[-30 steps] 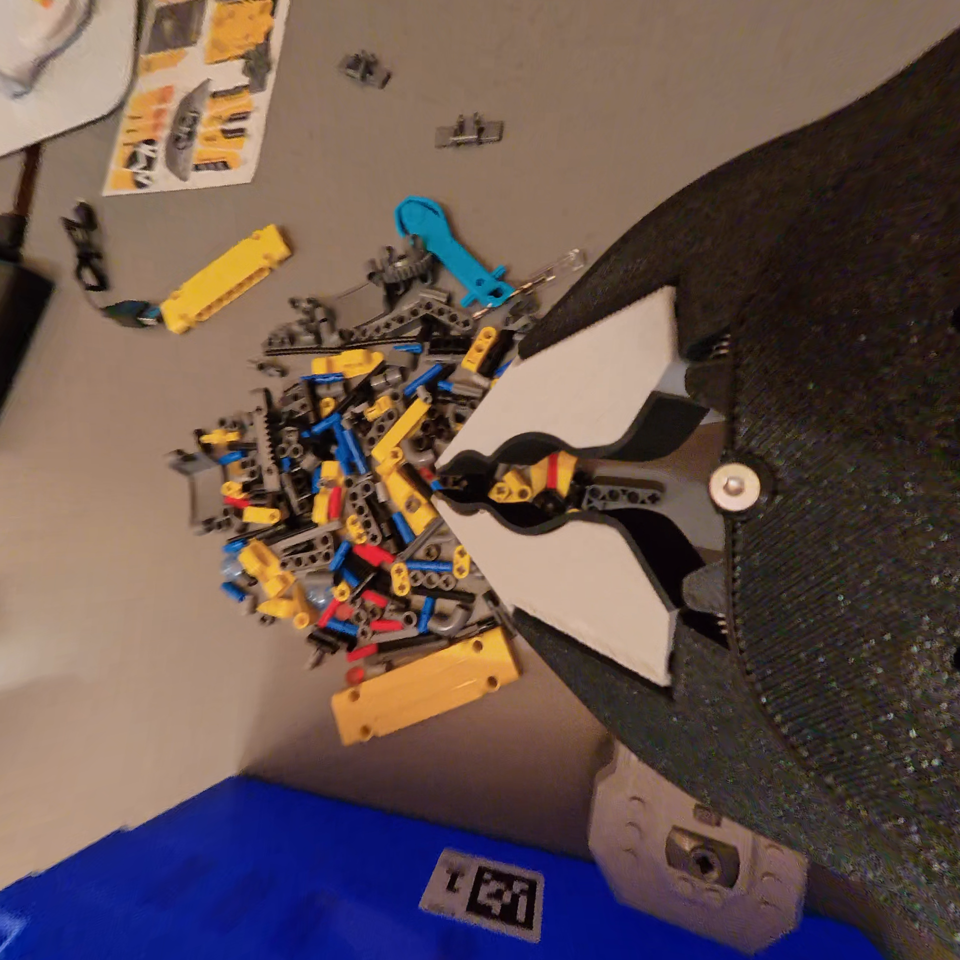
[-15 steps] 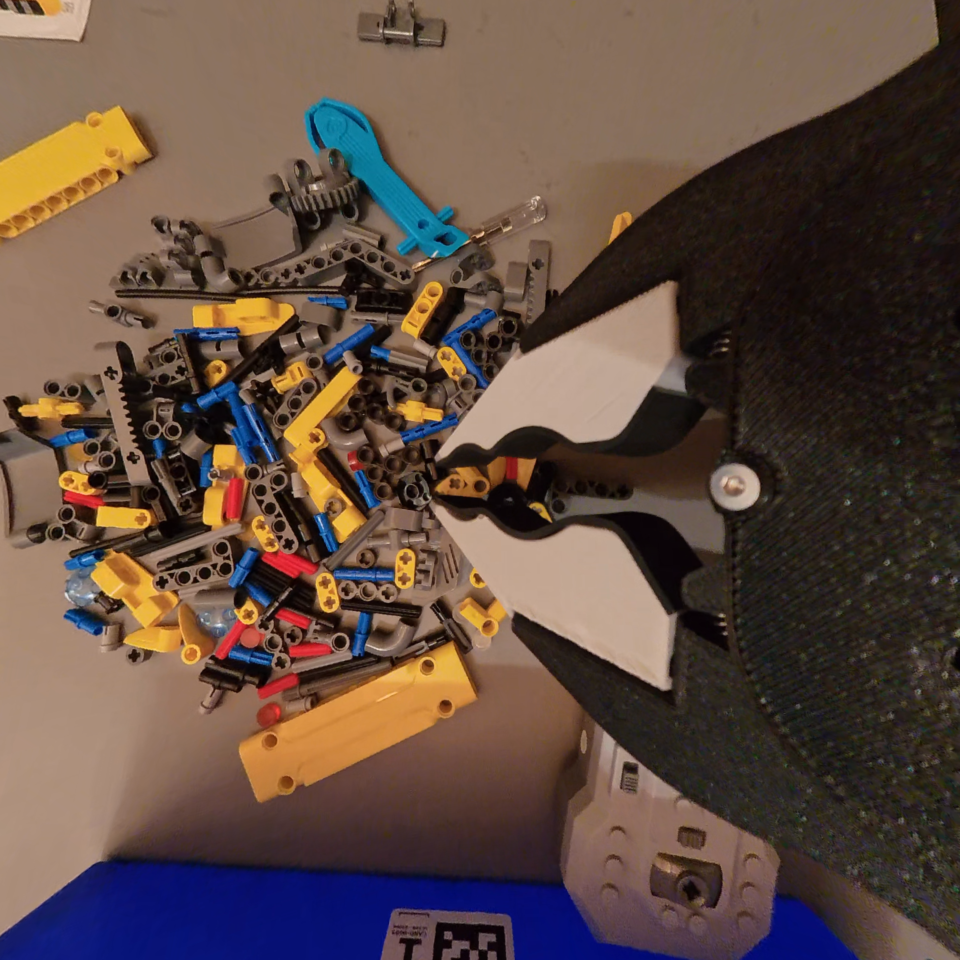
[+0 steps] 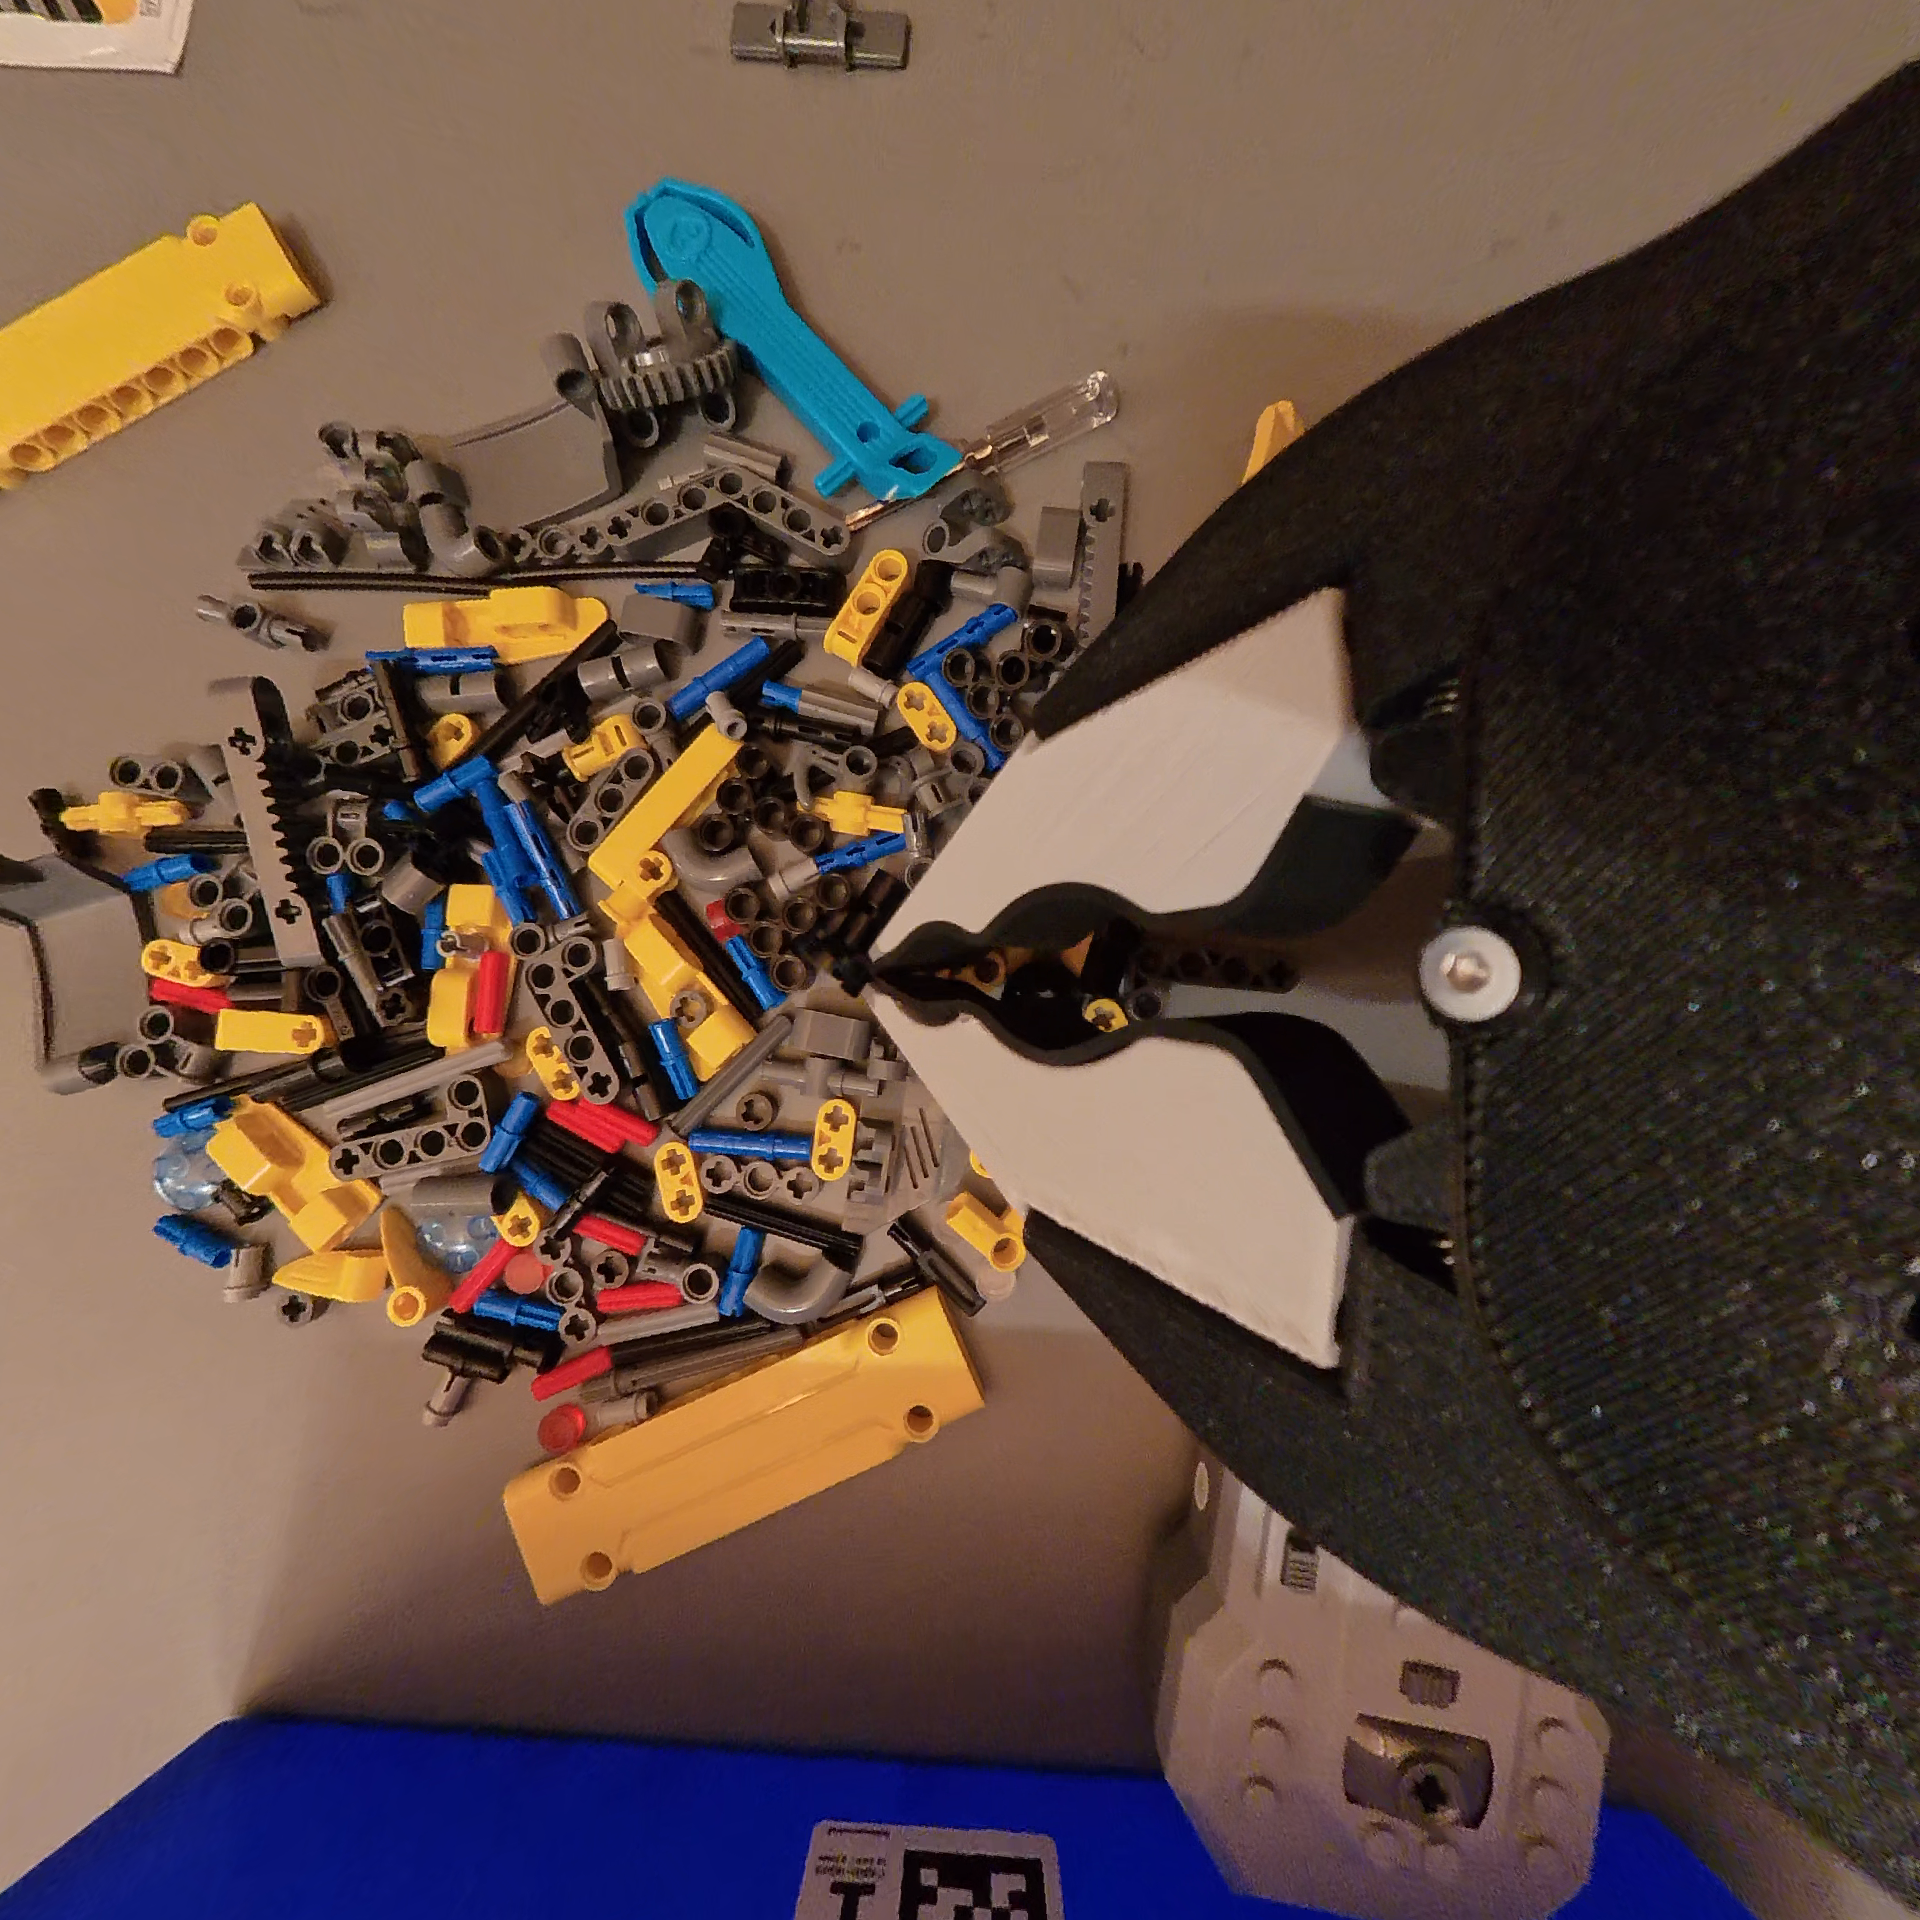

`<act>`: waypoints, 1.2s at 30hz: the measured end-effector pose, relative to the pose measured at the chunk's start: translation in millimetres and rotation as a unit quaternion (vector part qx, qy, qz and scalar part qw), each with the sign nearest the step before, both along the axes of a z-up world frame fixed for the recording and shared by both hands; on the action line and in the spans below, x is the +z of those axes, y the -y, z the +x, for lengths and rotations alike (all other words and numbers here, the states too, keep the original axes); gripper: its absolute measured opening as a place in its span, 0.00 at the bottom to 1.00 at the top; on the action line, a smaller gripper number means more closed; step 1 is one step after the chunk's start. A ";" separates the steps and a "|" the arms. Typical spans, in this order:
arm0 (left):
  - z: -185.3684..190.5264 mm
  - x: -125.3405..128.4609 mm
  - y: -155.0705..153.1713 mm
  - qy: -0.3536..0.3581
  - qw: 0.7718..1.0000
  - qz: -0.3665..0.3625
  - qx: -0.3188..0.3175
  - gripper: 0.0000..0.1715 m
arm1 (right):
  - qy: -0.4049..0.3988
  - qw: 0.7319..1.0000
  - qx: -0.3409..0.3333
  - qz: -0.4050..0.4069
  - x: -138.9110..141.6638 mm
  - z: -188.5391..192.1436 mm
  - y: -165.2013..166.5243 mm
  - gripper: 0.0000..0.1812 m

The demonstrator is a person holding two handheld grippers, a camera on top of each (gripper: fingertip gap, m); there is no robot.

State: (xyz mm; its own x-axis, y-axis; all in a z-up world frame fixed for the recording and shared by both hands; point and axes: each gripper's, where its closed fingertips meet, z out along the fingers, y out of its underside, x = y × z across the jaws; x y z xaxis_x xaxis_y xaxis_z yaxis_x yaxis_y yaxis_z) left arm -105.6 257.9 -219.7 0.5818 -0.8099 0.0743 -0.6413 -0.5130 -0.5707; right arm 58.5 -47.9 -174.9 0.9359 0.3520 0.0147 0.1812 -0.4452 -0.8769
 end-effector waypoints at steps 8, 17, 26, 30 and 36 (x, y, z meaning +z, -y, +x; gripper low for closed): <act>-5.9 30.1 -19.3 0.048 0.996 0.067 0.033 0.00 | -0.001 1.000 0.001 0.001 0.9 -0.4 0.0 0.17; -8.8 13.9 -38.6 0.090 0.993 0.043 0.058 0.03 | 0.003 1.000 -0.001 0.002 0.9 -0.1 0.1 0.17; -8.5 2.0 -32.3 0.040 0.997 0.042 0.042 0.04 | 0.003 1.000 0.001 0.000 -0.4 -0.7 0.1 0.17; -9.1 0.3 -32.1 0.024 0.998 0.049 0.042 0.06 | 0.003 1.000 -0.001 0.000 0.2 0.3 0.1 0.17; -9.5 -2.0 -27.6 0.035 0.998 0.021 0.042 0.08 | 0.004 1.000 0.002 0.000 0.1 -1.3 0.4 0.17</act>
State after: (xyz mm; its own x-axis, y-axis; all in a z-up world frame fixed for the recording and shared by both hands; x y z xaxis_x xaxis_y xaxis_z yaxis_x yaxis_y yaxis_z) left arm -115.1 285.4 -221.7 0.6425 -0.7617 0.0839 -0.5543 -0.5376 -0.6354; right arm 57.2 -48.3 -174.9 0.9344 0.3554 0.0223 0.1900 -0.4446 -0.8754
